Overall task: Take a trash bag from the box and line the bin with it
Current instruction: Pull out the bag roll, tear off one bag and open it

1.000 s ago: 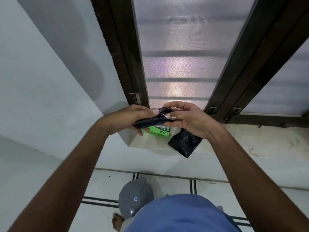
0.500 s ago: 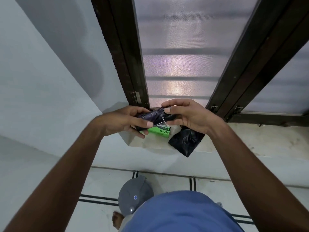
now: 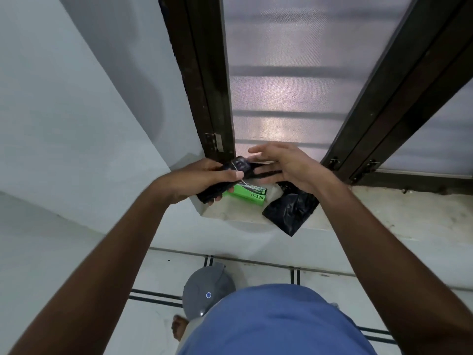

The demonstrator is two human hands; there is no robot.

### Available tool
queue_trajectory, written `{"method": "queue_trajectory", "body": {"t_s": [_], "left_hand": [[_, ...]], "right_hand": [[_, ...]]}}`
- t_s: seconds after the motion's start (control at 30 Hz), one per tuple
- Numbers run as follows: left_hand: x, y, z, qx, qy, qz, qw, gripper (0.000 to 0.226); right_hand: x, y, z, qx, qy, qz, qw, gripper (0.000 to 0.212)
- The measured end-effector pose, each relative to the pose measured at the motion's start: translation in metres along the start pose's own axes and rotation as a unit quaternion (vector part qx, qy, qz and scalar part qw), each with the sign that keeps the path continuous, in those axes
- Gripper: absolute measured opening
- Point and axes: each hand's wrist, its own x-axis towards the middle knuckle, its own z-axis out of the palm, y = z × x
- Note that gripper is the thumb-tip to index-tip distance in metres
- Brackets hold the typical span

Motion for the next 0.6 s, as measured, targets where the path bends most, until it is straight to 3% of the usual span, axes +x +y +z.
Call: {"method": "queue_trajectory", "body": {"t_s": [0.1, 0.2, 0.3, 0.37, 0.47, 0.6], "left_hand": [[-0.005, -0.016, 0.000, -0.045, 0.071, 0.000, 0.996, 0.046], [-0.010, -0.019, 0.005, -0.138, 0.105, 0.014, 0.985, 0.041], [-0.014, -0.015, 0.011, -0.216, 0.127, 0.026, 0.968, 0.036], [-0.016, -0.014, 0.014, -0.227, 0.132, 0.025, 0.965, 0.035], [-0.020, -0.014, 0.015, -0.227, 0.136, 0.017, 0.964, 0.036], [-0.026, -0.016, 0.013, -0.231, 0.150, 0.020, 0.961, 0.038]], "right_hand": [[0.026, 0.031, 0.002, -0.173, 0.062, -0.013, 0.983, 0.029], [0.050, 0.066, 0.017, -0.400, 0.065, -0.041, 0.913, 0.051], [0.068, 0.089, 0.039, -0.524, 0.055, -0.067, 0.847, 0.085], [0.078, 0.099, 0.050, -0.583, 0.047, -0.077, 0.808, 0.096], [0.085, 0.104, 0.060, -0.625, 0.050, -0.101, 0.773, 0.083], [0.084, 0.100, 0.058, -0.590, 0.078, -0.139, 0.792, 0.066]]}}
